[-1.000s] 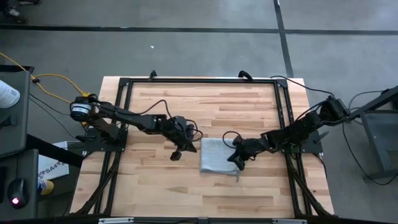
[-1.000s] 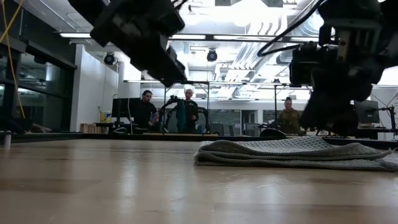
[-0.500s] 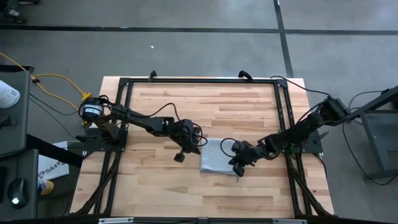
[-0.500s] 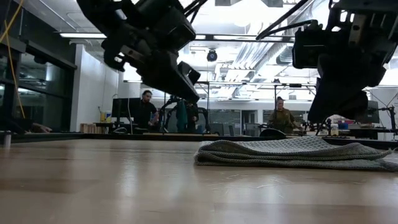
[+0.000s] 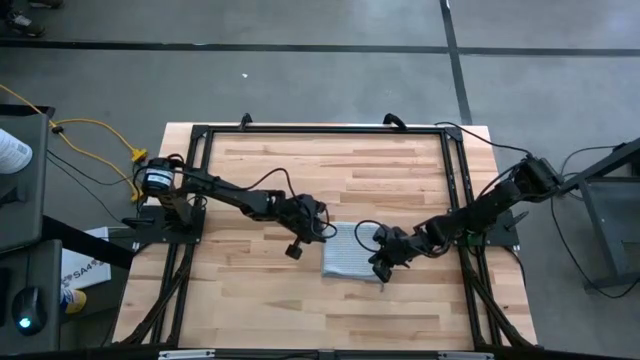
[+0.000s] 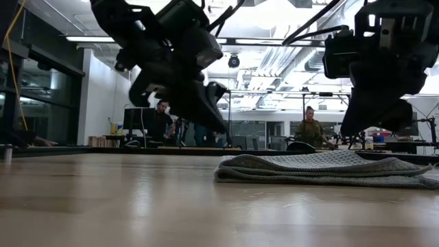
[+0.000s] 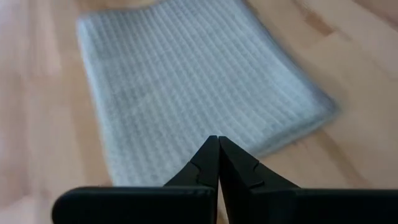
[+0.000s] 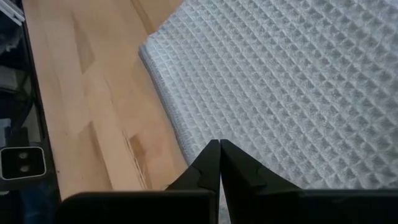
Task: Fold microfiber towels
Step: Fold the gray towel on the table
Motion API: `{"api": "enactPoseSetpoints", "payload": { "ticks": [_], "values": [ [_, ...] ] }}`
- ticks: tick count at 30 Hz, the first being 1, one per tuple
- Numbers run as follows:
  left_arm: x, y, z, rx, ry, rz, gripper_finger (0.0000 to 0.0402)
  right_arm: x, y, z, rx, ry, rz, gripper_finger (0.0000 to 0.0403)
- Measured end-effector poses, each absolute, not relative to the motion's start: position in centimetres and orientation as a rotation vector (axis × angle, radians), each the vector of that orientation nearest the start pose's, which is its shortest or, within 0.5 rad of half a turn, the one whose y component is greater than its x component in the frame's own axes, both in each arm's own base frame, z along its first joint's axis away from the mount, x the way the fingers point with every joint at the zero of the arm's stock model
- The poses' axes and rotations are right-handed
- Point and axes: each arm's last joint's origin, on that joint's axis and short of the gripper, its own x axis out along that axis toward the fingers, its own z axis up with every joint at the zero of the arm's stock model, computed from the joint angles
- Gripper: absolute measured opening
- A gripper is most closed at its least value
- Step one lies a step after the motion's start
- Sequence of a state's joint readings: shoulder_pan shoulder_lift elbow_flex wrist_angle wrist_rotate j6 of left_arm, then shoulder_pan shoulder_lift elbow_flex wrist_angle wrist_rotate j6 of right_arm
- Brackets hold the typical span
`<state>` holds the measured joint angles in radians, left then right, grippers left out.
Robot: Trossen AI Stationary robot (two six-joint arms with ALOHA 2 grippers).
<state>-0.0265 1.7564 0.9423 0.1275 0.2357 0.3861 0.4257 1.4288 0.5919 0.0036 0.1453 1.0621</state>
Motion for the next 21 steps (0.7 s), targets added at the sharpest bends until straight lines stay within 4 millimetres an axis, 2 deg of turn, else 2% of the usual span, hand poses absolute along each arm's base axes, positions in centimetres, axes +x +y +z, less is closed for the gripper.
{"api": "enactPoseSetpoints", "payload": {
  "ticks": [7,15,21],
  "values": [
    [35.8,-1.5,16.8,0.35,0.613,-0.354,0.0,23.3,10.8,15.2,0.809,0.839,-0.192,0.0003],
    [37.4,-1.6,13.8,0.29,0.702,-0.383,0.0,23.1,11.2,15.2,0.814,0.826,-0.202,0.0003],
    [38.6,-1.7,15.1,0.287,0.691,-0.388,0.0,23.0,11.2,15.2,0.81,0.833,-0.207,0.0003]
  ]
}}
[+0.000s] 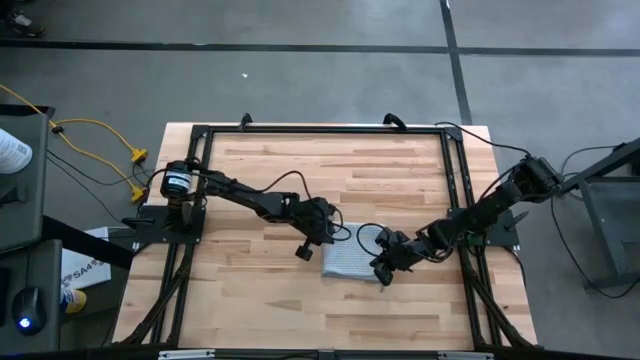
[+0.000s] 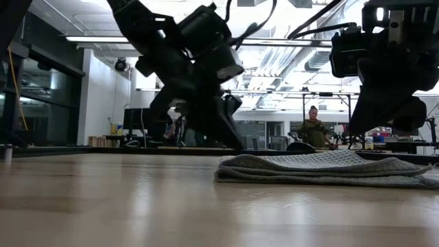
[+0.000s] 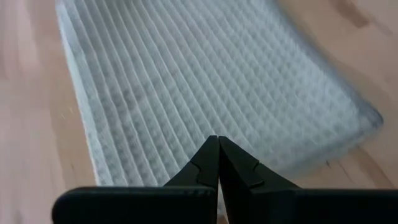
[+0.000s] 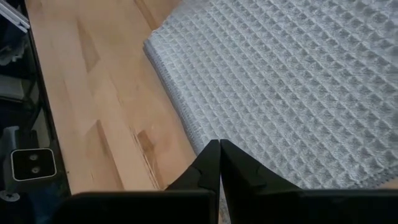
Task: Fold microfiber towels
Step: Fold the gray towel on the table
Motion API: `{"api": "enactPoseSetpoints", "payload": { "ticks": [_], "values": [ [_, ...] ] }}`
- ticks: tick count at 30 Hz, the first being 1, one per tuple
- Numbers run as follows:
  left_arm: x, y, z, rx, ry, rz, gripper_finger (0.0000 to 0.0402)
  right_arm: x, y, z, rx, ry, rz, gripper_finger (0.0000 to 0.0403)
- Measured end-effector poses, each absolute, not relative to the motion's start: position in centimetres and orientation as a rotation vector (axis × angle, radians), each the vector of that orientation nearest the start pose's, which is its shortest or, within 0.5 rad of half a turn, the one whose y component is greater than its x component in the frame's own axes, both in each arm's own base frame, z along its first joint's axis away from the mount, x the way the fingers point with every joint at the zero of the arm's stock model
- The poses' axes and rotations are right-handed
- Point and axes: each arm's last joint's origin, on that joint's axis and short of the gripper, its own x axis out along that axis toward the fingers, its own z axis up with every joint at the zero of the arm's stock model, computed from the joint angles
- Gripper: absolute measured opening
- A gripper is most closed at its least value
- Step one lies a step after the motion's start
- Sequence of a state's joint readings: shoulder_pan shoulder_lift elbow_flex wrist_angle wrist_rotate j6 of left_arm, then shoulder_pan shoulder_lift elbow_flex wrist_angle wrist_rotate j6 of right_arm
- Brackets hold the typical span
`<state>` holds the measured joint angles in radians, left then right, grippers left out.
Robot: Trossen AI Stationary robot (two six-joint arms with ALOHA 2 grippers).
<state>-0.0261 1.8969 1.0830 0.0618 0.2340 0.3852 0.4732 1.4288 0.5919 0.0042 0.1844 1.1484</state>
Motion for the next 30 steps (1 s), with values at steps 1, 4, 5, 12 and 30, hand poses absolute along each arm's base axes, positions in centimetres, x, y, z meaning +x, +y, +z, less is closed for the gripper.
{"api": "enactPoseSetpoints", "payload": {
  "ticks": [1,4,5,12,30],
  "values": [
    [38.6,-1.7,15.1,0.285,0.707,-0.391,0.0,23.0,11.2,15.2,0.81,0.835,-0.208,0.0003],
    [38.5,-1.6,15.0,0.286,0.732,-0.388,0.0,22.9,11.1,15.1,0.819,0.848,-0.226,0.0003],
    [38.4,-1.6,14.9,0.288,0.743,-0.382,0.0,22.9,11.1,15.0,0.827,0.854,-0.235,0.0003],
    [38.4,-0.5,13.8,0.268,0.797,-0.356,0.0,22.6,10.9,14.7,0.836,0.887,-0.276,0.0003],
    [38.1,-0.3,13.0,0.148,0.854,-0.401,0.0,23.9,10.2,11.4,0.824,0.986,-0.33,0.0003]
  ]
}}
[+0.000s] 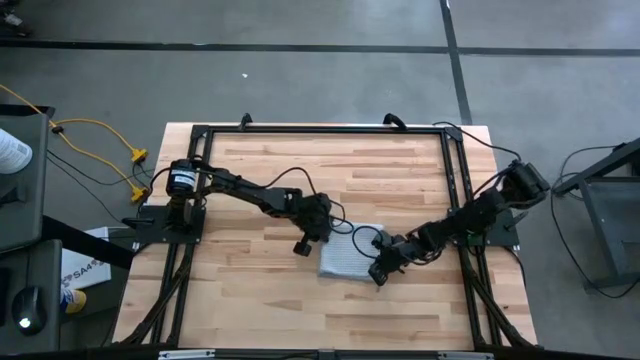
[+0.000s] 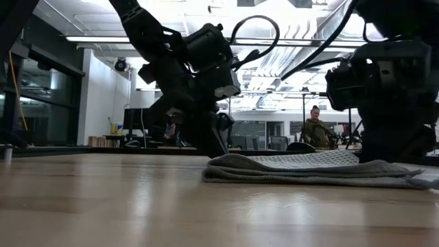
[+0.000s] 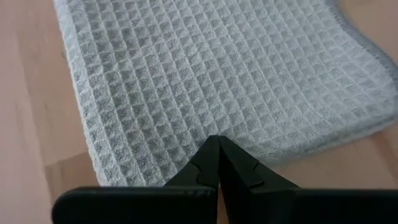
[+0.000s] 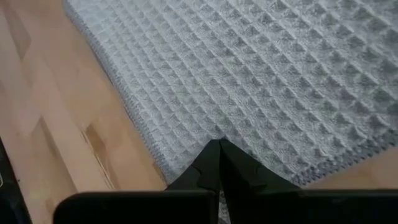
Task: Fold microfiber towels
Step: Fold the gray towel on the table
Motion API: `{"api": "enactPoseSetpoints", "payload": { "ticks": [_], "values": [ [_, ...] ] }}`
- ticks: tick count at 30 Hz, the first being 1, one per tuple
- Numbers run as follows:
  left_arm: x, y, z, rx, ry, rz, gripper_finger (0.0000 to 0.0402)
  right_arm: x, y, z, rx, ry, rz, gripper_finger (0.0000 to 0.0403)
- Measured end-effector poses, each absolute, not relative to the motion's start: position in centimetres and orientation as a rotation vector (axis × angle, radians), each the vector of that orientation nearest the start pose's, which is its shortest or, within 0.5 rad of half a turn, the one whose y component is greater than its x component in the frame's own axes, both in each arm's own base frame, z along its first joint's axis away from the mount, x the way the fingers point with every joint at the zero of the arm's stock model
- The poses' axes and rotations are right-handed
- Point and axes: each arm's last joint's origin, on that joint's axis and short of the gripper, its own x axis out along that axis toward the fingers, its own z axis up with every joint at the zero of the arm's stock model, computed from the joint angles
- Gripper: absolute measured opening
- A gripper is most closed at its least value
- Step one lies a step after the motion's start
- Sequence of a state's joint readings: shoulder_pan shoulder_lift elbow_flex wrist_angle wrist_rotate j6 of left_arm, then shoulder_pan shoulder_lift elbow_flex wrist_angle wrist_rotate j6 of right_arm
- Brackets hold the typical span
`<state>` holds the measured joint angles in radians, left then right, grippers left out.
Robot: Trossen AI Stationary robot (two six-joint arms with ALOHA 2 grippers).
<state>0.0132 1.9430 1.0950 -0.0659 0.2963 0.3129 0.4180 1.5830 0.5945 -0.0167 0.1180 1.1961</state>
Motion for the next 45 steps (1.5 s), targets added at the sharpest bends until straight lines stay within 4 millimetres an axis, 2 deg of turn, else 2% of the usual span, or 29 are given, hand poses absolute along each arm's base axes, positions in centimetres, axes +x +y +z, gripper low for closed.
{"api": "enactPoseSetpoints", "payload": {
  "ticks": [5,12,26,36,45],
  "values": [
    [38.0,-0.8,12.9,0.115,0.868,-0.407,0.0,24.2,9.1,11.3,0.793,1.011,-0.328,0.0003],
    [37.9,-3.0,12.8,0.127,0.88,-0.432,0.0,24.8,6.9,11.3,0.743,1.021,-0.319,0.0003],
    [37.4,-6.5,12.6,0.177,0.933,-0.193,0.0,25.6,2.4,11.2,0.698,1.038,-0.268,0.0003],
    [36.9,-7.3,12.4,0.08,0.984,-0.131,0.0,25.9,-0.1,11.3,0.644,1.003,-0.26,0.0003],
    [37.5,-9.2,14.0,0.099,1.009,-0.12,0.0,25.8,-1.6,11.3,0.586,0.996,-0.247,0.0003]
  ]
}}
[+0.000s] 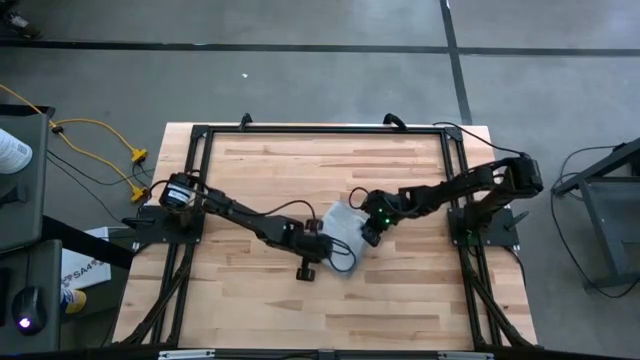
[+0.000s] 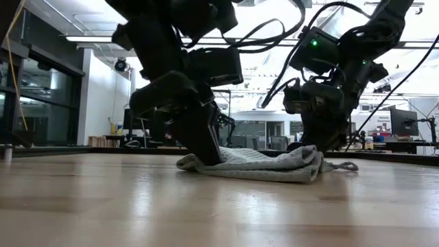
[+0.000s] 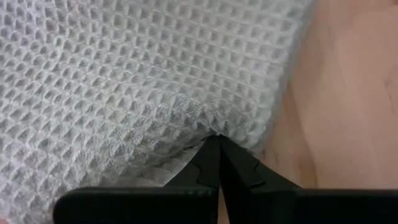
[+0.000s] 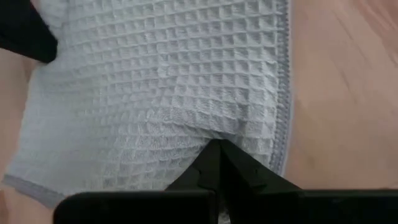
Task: Fold microfiber towels
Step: Fold the gray towel on the table
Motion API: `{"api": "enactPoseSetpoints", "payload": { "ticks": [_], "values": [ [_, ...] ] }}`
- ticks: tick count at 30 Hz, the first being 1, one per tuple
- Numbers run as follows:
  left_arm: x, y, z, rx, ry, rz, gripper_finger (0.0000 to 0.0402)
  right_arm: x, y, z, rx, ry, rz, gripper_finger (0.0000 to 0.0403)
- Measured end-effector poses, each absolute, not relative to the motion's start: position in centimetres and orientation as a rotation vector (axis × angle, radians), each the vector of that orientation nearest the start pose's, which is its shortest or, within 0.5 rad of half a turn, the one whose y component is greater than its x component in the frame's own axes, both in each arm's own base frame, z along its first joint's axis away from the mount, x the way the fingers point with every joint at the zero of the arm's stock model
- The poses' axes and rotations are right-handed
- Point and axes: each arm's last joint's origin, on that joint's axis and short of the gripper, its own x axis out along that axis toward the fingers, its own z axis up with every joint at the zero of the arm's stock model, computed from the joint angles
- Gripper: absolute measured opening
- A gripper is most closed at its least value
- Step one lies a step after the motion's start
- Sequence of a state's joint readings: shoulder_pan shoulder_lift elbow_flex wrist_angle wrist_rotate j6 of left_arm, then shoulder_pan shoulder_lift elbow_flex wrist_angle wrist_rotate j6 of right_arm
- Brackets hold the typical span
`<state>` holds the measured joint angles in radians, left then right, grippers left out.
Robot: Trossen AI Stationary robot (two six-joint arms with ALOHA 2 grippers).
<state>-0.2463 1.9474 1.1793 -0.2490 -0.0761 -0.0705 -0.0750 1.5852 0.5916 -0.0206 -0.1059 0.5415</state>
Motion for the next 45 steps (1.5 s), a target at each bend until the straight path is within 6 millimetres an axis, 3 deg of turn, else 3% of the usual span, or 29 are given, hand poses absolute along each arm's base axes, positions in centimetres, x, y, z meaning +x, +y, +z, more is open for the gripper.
{"api": "enactPoseSetpoints", "payload": {
  "ticks": [16,24,34,45],
  "values": [
    [37.9,-10.2,14.9,0.071,0.985,-0.094,0.0,28.3,-3.7,14.6,0.455,1.0,-0.15,0.0003],
    [38.1,-10.2,15.0,0.061,0.972,-0.089,0.0,29.0,-2.3,15.4,0.51,0.989,-0.025,0.0003],
    [38.3,-10.3,15.2,0.052,0.947,-0.09,0.0,29.4,-0.3,13.5,0.556,1.079,0.036,0.0003],
    [38.7,-10.4,14.9,0.031,0.926,-0.112,0.0,29.5,-1.8,13.1,0.528,1.072,-0.014,0.0003]
  ]
}}
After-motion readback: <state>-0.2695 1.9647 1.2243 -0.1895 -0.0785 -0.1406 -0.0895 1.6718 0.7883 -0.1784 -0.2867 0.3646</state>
